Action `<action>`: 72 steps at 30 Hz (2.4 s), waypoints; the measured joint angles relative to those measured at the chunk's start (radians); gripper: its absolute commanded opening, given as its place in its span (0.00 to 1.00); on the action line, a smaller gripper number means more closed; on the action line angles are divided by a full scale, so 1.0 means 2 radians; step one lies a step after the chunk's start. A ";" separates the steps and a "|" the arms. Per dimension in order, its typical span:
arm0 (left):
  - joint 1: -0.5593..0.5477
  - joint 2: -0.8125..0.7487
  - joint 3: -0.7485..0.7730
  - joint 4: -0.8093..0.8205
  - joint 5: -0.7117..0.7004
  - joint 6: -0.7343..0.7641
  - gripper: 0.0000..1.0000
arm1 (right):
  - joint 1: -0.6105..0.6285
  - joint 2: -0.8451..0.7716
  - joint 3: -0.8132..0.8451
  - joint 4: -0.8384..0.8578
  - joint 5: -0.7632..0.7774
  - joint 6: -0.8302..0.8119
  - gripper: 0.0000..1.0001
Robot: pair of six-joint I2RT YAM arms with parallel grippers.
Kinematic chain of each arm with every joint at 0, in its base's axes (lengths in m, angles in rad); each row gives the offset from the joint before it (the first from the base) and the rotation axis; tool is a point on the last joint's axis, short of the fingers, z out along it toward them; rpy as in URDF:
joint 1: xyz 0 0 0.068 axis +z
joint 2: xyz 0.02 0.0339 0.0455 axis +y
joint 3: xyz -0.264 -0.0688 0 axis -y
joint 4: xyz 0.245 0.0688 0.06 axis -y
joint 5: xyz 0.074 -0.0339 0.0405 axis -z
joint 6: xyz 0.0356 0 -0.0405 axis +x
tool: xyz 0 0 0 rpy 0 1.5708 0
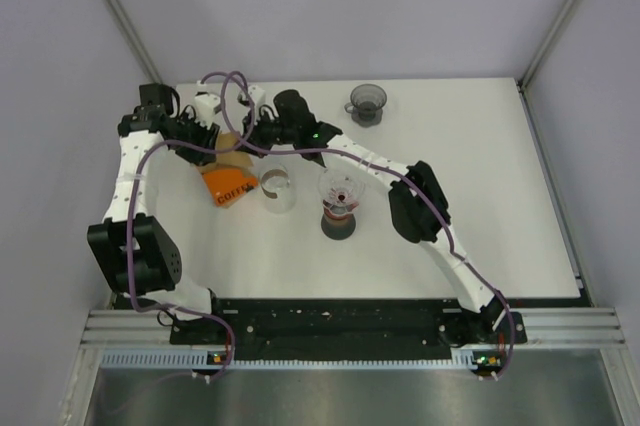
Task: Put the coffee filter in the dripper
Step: Place the coffee filter at the coffee filter holder.
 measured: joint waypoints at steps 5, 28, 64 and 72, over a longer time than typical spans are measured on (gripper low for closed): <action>0.000 0.004 0.000 0.000 -0.004 -0.001 0.50 | -0.001 0.000 -0.017 -0.001 0.002 -0.004 0.00; 0.010 -0.019 0.000 0.006 -0.011 -0.001 0.31 | -0.006 -0.073 -0.089 -0.015 0.036 -0.057 0.00; 0.012 0.034 0.022 -0.048 0.035 0.076 0.14 | -0.036 -0.244 -0.228 -0.022 0.067 -0.125 0.00; 0.012 0.028 0.022 -0.048 0.042 0.079 0.10 | -0.036 -0.244 -0.243 -0.024 0.067 -0.127 0.00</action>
